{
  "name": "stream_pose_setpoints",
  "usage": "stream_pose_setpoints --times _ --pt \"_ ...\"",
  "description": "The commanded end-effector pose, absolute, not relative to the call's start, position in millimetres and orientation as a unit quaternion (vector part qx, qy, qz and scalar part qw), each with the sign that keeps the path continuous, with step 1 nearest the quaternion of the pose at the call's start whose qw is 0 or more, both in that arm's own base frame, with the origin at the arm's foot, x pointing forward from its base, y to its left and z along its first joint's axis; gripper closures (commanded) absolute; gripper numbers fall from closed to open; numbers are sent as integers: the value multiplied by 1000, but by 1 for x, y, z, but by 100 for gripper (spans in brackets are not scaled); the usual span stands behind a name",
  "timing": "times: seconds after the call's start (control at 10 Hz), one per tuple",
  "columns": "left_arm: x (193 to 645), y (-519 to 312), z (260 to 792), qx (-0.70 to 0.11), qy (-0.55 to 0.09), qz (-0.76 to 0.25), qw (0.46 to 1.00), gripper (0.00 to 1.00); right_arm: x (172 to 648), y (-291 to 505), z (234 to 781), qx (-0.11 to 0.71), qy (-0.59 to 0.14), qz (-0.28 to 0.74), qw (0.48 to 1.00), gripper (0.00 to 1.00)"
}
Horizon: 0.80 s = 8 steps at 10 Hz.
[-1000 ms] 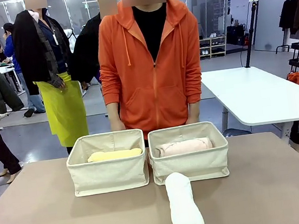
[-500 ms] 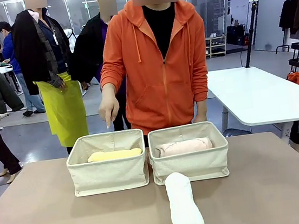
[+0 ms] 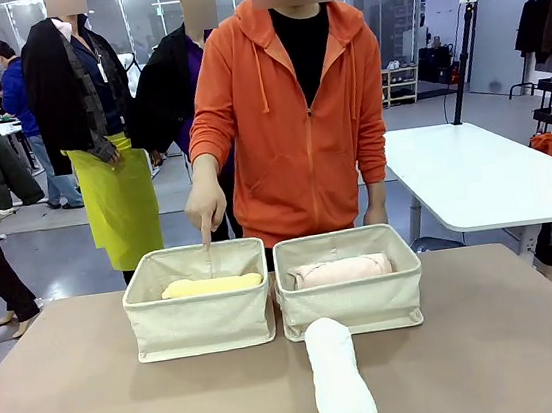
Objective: Divide the towels into two baskets.
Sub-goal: Pick up one hotel-folded towel from the bottom of the table and place it in the Fabric basket indicated by the person.
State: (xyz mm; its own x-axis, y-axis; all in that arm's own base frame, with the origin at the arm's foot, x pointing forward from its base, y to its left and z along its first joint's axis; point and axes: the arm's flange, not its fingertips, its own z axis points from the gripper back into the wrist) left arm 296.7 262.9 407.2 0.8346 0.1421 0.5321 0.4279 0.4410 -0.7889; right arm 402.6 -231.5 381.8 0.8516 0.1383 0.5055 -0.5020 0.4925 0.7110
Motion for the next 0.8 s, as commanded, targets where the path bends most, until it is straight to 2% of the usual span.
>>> stream_pose_setpoints --times 0.0,0.3,0.7 --pt "293 264 410 -521 -283 -95 800 0 402 -228 383 464 -200 190 842 0" --pt "293 264 410 -521 -283 -95 800 0 403 -231 382 466 -195 190 842 0" --pt "293 264 410 -521 -283 -95 800 0 420 -97 379 454 -115 234 852 0"
